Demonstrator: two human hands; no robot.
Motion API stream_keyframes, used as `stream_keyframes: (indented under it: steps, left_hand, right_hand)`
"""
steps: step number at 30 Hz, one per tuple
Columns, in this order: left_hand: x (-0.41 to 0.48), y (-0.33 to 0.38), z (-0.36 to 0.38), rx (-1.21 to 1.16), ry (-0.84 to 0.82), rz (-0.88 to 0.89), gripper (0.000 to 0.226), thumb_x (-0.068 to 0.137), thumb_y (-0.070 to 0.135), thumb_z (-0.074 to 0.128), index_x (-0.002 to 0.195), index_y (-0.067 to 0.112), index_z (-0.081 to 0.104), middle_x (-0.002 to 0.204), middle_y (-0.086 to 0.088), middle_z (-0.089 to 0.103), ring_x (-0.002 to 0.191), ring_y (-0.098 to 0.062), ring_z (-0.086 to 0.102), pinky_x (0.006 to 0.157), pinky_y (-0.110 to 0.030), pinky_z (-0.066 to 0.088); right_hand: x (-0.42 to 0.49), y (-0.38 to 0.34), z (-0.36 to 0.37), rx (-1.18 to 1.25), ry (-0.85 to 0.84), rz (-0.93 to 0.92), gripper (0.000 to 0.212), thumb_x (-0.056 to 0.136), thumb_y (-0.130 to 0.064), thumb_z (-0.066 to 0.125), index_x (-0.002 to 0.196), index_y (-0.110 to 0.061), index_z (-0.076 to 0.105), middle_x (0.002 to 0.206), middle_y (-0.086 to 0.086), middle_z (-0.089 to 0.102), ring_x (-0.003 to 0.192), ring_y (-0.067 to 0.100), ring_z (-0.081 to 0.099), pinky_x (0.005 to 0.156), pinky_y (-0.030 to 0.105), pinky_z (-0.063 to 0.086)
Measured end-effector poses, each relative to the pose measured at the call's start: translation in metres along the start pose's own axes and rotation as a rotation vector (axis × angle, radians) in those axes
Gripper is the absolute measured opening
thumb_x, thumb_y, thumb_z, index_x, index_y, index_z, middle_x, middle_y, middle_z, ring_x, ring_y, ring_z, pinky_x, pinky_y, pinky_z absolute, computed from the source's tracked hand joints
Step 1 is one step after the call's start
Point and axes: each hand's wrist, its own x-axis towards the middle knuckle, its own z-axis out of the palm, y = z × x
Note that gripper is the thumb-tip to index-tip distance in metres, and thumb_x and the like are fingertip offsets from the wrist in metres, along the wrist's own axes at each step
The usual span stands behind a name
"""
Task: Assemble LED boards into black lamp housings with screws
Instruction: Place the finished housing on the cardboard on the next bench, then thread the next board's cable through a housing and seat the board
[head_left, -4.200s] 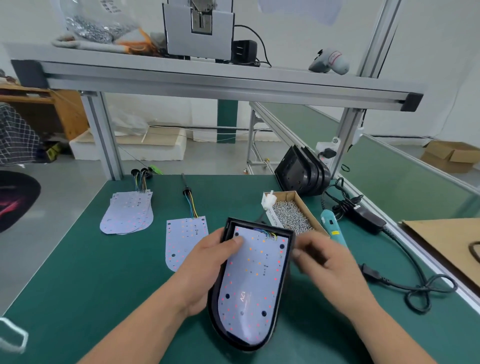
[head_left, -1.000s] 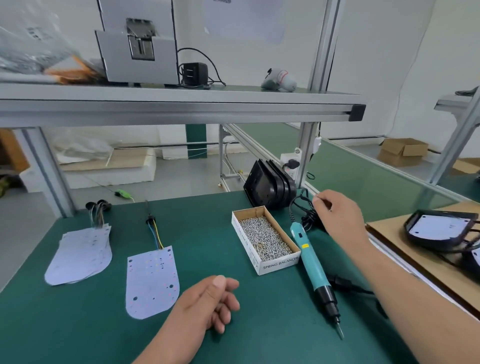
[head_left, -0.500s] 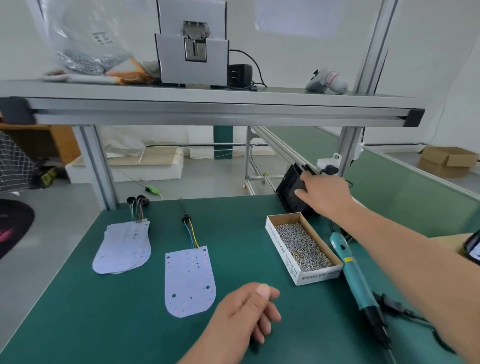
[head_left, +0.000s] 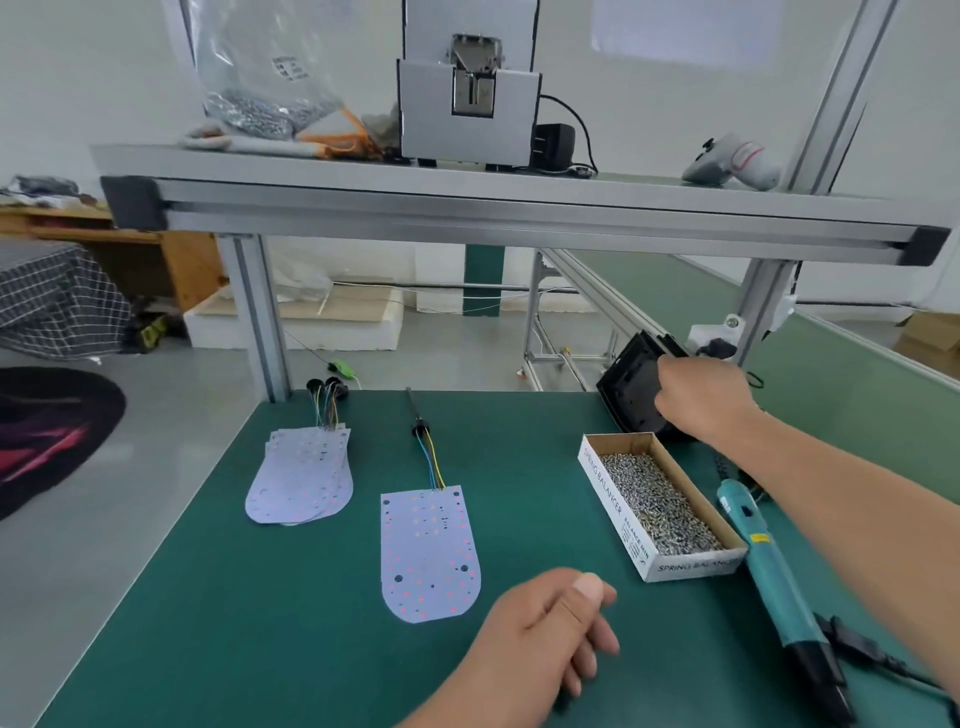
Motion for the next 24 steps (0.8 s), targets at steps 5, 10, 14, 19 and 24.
stream_keyframes:
  steps: [5,10,14,19,24]
  left_hand:
    - [-0.002,0.002,0.000,0.012,0.018,0.008,0.054,0.087,0.069,0.054,0.109,0.025,0.075,0.089,-0.002,0.077,0.071,-0.022,0.058,0.064,-0.028,0.050]
    - [-0.002,0.005,-0.001,0.015,0.031,0.009,0.048,0.094,0.061,0.052,0.111,0.021,0.074,0.087,0.000,0.076,0.070,-0.020,0.057,0.062,-0.025,0.049]
    - [-0.003,0.005,-0.001,-0.015,0.011,0.039,0.044,0.091,0.066,0.055,0.107,0.030,0.075,0.086,-0.001,0.075,0.067,-0.025,0.055,0.055,-0.027,0.047]
    - [-0.003,0.006,-0.007,0.040,0.163,0.160,0.038,0.091,0.064,0.054,0.099,0.032,0.074,0.076,0.003,0.071,0.052,-0.010,0.048,0.051,-0.022,0.040]
    - [0.006,0.010,-0.042,0.442,0.616,0.208,0.027,0.094,0.058,0.048,0.093,0.037,0.063,0.070,0.019,0.061,0.060,-0.002,0.050,0.057,-0.025,0.038]
  right_hand:
    - [0.003,-0.001,-0.003,0.067,-0.011,0.024,0.014,0.080,-0.002,0.057,0.073,-0.010,0.049,0.060,0.004,0.050,0.052,0.022,0.045,0.047,0.026,0.028]
    - [0.005,0.001,-0.018,0.151,0.076,0.064,0.007,0.083,-0.001,0.059,0.084,-0.003,0.052,0.060,0.008,0.049,0.052,0.023,0.045,0.049,0.027,0.034]
    - [-0.012,-0.005,-0.032,0.326,0.187,0.068,0.009,0.081,-0.011,0.057,0.088,-0.006,0.053,0.061,0.010,0.054,0.053,0.030,0.053,0.050,0.030,0.042]
    - [-0.080,-0.021,-0.045,0.547,0.199,0.053,0.051,0.081,-0.027,0.055,0.130,-0.017,0.067,0.061,-0.007,0.064,0.061,0.016,0.056,0.058,0.031,0.044]
    - [-0.165,-0.041,-0.058,0.685,0.005,-0.015,0.039,0.078,-0.032,0.053,0.115,-0.034,0.066,0.061,-0.020,0.063,0.060,0.002,0.060,0.057,0.030,0.050]
